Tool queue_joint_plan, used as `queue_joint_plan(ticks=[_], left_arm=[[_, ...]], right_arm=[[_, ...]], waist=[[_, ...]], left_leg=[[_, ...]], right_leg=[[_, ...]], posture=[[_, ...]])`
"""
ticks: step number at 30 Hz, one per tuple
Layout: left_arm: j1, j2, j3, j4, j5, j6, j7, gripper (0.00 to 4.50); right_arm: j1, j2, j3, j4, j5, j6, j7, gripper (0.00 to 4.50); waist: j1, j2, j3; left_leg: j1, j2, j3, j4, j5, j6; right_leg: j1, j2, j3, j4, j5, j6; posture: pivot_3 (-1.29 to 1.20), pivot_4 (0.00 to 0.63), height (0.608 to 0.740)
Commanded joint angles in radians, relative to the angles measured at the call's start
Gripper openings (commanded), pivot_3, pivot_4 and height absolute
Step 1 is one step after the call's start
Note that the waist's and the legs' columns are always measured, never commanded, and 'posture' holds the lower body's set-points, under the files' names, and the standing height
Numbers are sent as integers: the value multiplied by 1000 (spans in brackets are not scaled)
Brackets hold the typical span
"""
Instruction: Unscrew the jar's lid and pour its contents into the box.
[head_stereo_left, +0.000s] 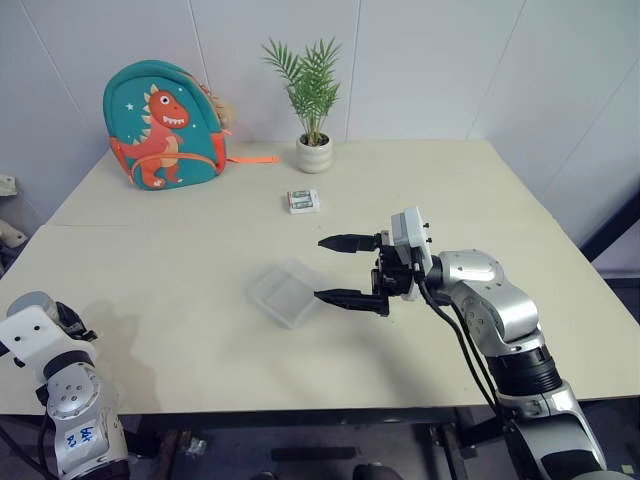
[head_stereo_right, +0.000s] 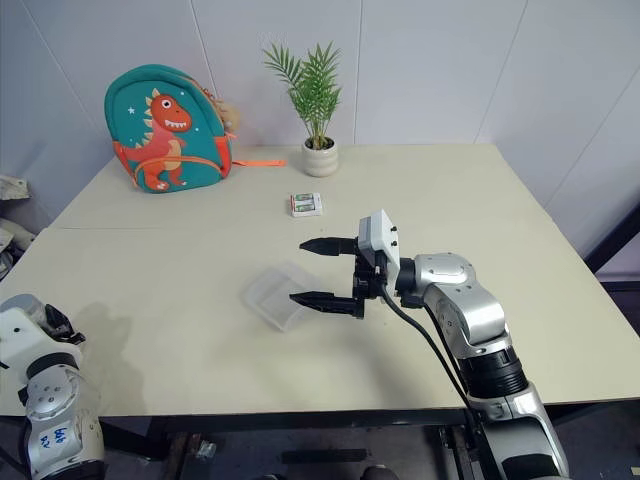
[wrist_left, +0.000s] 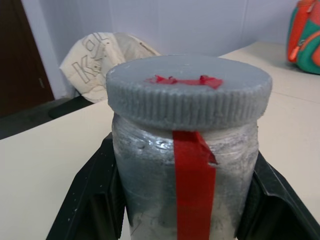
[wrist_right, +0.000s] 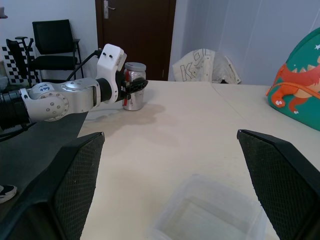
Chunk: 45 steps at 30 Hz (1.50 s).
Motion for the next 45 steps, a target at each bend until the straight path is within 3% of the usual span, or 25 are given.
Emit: queue_joint_plan(ticks=[1,7,11,19,30,45], left_arm=[[-23,48,-58,-100,-65,1,-139,2198],[-13,218,-245,-193,-163,16,-568,2198],[-64,323,-340,-154,-232,-4,-869,2198],[-291,356,-510,4,-284,9,-1255,2198],[-403,258,-635,84,-263,47,-1352,2198],[-435,202,-636,99,-245,55,-1331,2198]], right_arm=[[7,-19,-32,-64,20,0,-14,4500],[45,-72,-75,-128,42,45,-53,4500],[75,-108,-106,-194,68,99,-95,4500],[42,-97,-95,-321,127,266,-248,4500],[-34,54,24,-301,55,337,-448,4500],[-49,139,48,-216,-26,321,-504,4500]], waist=[[3,0,0],[2,0,0],[0,0,0],[-3,0,1],[-3,0,1],[-4,0,1]], left_leg=[[0,0,0,0,0,0],[-2,0,-1,-4,0,0],[-2,0,0,-11,0,0],[-13,1,1,-12,1,-1],[-14,1,0,-6,1,0],[-15,1,-1,3,2,1]], right_leg=[[0,0,0,0,0,0],[-1,-1,-1,-4,0,-1],[-3,-2,-1,-8,-1,-3],[-16,1,-1,-5,-2,-3],[-17,2,0,1,-1,-1],[-17,2,0,9,-1,-1]], posture=[[0,150,740],[0,150,740],[0,150,740],[0,150,740],[0,150,740],[0,150,740]])
